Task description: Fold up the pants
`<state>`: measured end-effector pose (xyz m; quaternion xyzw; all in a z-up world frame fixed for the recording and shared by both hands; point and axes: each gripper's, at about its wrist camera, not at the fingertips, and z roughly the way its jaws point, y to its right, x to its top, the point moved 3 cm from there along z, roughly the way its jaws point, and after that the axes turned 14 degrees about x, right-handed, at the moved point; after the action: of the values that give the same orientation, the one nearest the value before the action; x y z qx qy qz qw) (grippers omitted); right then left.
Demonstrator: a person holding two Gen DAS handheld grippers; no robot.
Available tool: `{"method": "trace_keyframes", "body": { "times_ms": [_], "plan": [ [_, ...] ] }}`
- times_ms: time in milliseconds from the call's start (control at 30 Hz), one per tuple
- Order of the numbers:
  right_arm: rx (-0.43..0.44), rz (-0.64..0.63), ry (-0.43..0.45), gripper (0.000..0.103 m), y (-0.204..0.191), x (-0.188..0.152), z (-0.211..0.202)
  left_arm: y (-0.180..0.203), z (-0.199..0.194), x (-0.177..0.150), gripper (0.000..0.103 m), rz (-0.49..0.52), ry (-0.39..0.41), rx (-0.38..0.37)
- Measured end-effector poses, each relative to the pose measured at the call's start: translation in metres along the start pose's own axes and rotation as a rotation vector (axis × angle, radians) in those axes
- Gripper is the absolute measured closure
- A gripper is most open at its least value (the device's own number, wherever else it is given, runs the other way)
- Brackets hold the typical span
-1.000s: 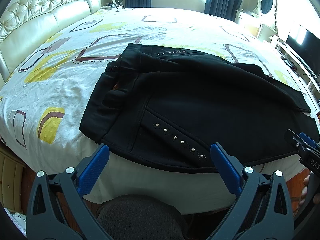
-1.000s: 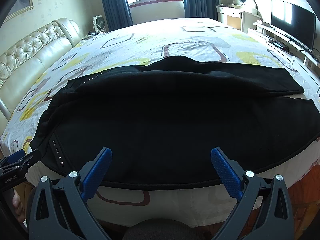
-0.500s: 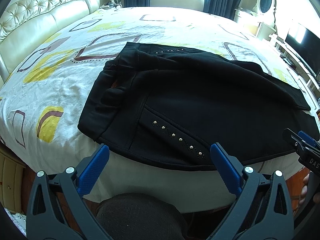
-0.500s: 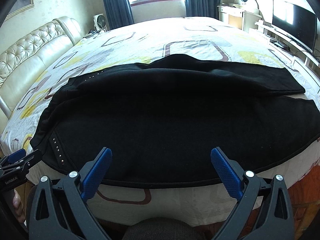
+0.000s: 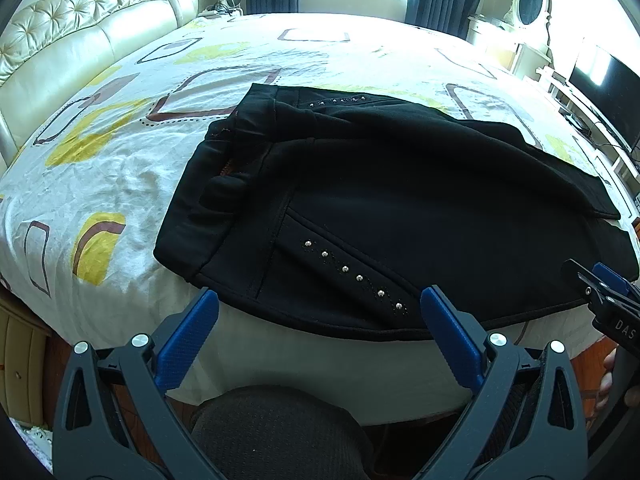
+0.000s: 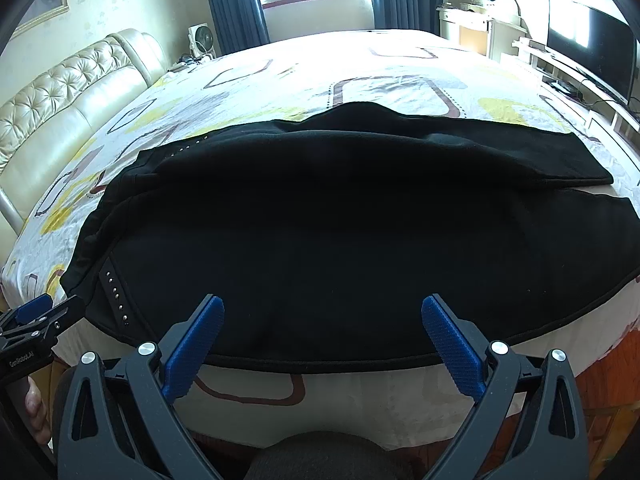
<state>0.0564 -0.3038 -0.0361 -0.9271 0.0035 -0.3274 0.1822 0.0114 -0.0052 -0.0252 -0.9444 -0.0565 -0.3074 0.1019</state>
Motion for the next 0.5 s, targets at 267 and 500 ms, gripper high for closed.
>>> {"method": "trace_keyframes", "body": {
  "times_ms": [267,500],
  "plan": [
    [0.003,0.001,-0.010,0.004,-0.0013,-0.0016,0.0017,0.0009,0.0003,-0.0010,0.002,0.002,-0.002,0.001],
    [0.005,-0.002,-0.015,0.004,-0.0020,-0.0027,0.0031,0.0015,0.0005,-0.0021,0.002,0.002,-0.003,-0.001]
  ]
}}
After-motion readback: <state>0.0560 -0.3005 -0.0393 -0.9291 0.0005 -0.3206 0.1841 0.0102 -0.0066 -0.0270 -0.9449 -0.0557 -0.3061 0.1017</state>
